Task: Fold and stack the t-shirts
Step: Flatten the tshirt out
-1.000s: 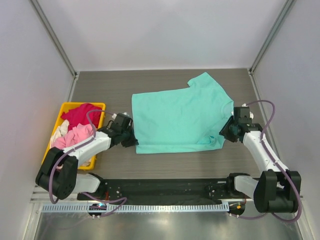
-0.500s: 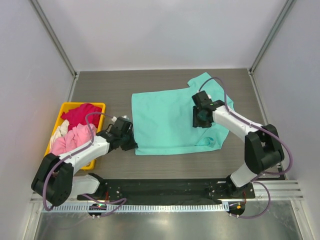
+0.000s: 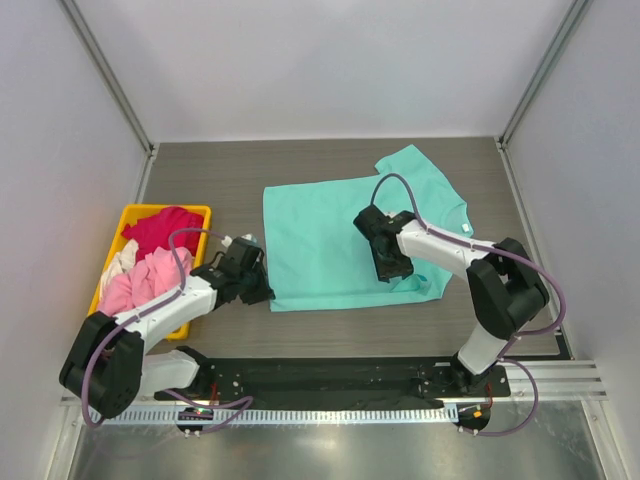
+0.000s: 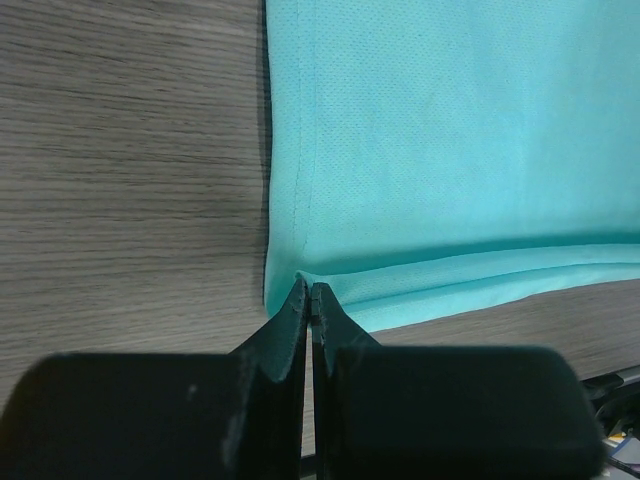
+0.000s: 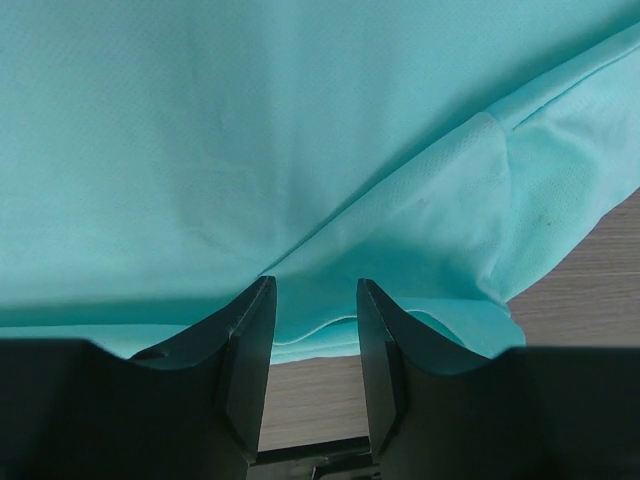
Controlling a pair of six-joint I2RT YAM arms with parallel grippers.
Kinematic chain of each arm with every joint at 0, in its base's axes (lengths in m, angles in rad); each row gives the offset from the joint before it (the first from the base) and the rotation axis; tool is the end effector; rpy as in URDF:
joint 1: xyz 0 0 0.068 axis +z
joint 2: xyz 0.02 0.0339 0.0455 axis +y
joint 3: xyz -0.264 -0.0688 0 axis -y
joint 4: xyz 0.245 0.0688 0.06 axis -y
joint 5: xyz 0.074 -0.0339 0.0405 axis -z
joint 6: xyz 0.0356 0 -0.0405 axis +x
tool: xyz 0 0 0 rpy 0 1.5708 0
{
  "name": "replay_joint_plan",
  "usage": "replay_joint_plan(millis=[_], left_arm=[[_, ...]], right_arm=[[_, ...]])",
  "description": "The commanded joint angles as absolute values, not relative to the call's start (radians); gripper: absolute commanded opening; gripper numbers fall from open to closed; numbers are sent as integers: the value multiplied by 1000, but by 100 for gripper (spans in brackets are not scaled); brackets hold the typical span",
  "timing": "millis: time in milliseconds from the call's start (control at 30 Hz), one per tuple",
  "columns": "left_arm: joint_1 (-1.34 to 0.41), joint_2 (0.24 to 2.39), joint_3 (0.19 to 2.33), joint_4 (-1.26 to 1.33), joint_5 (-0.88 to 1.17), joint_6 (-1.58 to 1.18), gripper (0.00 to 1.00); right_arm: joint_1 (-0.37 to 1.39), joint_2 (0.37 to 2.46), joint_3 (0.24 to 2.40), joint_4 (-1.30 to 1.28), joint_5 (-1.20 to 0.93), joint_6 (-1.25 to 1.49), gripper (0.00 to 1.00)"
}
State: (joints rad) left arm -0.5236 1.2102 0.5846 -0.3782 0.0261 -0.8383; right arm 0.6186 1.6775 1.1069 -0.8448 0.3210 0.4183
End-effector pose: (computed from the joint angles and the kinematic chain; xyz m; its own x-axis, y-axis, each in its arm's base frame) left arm 0.1896 -0.1105 0.1733 -0.8692 -0.3564 -0.3428 -0.2008 0.8878 -0.4141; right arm 0.2537 0.1668 0.1877 -0.9428 -0.1980 -0.2680 -0.1395 0.9650 -0.2220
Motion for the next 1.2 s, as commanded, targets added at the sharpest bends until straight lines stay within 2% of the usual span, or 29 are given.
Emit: replay_joint_plan(millis=[0, 233, 300, 333, 367, 467, 600, 867, 1067, 1167], left_arm=[[-528, 1184, 574, -362, 5, -847, 0], [-531, 1184, 557, -348, 8, -856, 0], [-534, 1187, 552, -347, 6, -857, 0], [-535, 1189, 549, -347, 8, -857, 0], [-537, 1187, 546, -347, 6, -859, 0], [-537, 1189, 540, -353, -20, -864, 0], [-540, 1187, 538, -370, -29, -864, 0], [-546, 1160, 538, -387, -52, -870, 0], [-552, 1147, 534, -387, -69, -880, 0], [-557, 1135, 532, -388, -69, -885, 0]], right_arm=[[652, 1690, 1120, -885, 365, 439, 44], [676, 1735, 1132, -890, 379, 420, 45], [676, 1756, 1126, -894, 408, 422, 41], [676, 1761, 1123, -896, 425, 426, 36], [676, 1764, 1118, -902, 455, 437, 21], [663, 1761, 1112, -968, 639, 544, 1], [615, 1616, 1028, -1034, 755, 741, 1], [502, 1212, 835, -1028, 694, 997, 1], [397, 1026, 779, -1025, 692, 1060, 1], [397, 1000, 773, -846, 542, 865, 1]])
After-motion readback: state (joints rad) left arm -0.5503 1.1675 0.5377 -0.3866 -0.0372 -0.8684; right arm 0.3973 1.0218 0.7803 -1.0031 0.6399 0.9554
